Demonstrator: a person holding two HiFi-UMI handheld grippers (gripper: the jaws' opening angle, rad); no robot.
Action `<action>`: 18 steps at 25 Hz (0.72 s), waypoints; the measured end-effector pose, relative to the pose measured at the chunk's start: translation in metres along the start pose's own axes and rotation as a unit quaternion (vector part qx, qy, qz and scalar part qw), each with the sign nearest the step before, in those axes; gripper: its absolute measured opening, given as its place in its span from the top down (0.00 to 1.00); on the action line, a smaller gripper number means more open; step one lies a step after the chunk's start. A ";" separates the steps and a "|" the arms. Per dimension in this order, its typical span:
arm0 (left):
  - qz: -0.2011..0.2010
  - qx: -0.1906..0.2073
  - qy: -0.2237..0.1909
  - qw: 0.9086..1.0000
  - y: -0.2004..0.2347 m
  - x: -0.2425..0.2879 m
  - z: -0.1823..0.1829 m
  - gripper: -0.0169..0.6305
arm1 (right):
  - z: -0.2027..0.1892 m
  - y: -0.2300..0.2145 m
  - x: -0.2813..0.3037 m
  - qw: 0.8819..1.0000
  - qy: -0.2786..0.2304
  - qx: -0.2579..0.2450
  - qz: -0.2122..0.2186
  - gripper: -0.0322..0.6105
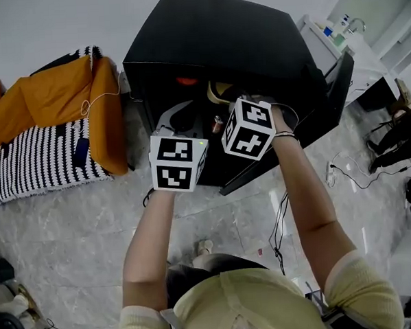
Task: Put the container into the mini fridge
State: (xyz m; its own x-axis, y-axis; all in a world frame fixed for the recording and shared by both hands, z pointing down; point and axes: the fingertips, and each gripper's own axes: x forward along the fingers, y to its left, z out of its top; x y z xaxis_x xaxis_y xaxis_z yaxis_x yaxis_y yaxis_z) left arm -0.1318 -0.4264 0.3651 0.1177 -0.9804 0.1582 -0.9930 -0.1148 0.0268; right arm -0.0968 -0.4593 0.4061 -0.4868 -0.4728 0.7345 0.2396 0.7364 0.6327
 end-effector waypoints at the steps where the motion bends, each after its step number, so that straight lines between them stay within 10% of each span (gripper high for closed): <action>1: 0.000 -0.001 0.000 1.000 0.000 0.001 -0.001 0.94 | 0.001 -0.001 0.001 1.000 -0.003 0.004 -0.003 0.87; 18: -0.003 -0.034 -0.014 0.999 0.000 0.005 -0.018 0.94 | -0.003 -0.012 0.011 0.998 0.008 -0.020 -0.055 0.86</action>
State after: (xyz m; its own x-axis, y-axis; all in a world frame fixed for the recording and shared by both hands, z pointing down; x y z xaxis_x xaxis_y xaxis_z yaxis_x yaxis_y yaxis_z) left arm -0.1313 -0.4281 0.3838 0.1225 -0.9840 0.1296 -0.9893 -0.1107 0.0950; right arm -0.1029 -0.4754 0.4073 -0.4985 -0.5576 0.6638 0.2188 0.6599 0.7187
